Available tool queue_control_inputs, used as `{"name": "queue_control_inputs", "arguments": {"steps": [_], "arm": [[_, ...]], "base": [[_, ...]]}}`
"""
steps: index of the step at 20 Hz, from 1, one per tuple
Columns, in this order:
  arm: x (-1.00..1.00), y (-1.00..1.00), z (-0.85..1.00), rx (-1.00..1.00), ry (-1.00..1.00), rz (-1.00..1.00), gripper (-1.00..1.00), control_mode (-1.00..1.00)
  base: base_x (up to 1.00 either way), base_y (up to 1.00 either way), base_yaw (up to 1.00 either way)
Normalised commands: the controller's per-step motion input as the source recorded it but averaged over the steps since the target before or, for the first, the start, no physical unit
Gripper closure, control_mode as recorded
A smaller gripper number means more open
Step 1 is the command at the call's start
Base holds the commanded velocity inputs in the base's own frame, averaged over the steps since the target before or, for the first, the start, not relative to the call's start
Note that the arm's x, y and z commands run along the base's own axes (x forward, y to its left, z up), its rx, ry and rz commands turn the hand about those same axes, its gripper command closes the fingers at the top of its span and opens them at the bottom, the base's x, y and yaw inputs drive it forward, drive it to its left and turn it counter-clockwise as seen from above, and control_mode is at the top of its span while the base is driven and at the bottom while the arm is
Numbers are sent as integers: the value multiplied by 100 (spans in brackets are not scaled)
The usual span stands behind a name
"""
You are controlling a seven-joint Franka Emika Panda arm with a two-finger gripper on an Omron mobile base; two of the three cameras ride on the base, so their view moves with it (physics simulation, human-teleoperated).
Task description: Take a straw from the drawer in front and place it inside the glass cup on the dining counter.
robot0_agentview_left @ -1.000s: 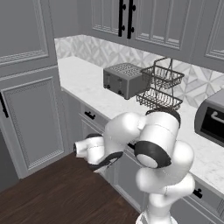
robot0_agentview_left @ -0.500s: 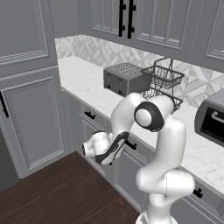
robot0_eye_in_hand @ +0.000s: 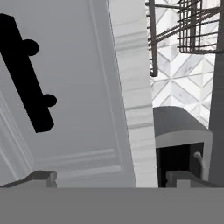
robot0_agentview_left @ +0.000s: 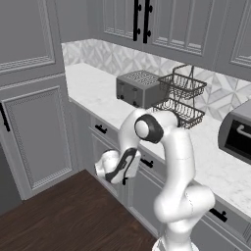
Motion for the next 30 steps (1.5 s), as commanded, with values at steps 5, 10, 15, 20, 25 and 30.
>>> {"name": "queue_control_inputs", "arguments": {"steps": [5, 10, 15, 20, 25, 30], "arm": [[3, -44, -18, 13, 3, 2, -100, -100], [0, -35, -5, 19, 0, 19, -100, -100], [16, -14, -19, 12, 0, 22, -100, -100], [46, -2, -26, 8, 0, 21, -100, -100], [58, 0, -39, 2, 5, 14, -100, -100], [41, 0, -50, 0, 9, 3, -100, -100]], "base": [[0, 0, 0], [0, 0, 0], [0, 0, 0], [0, 0, 0], [0, 0, 0], [0, 0, 0]]}}
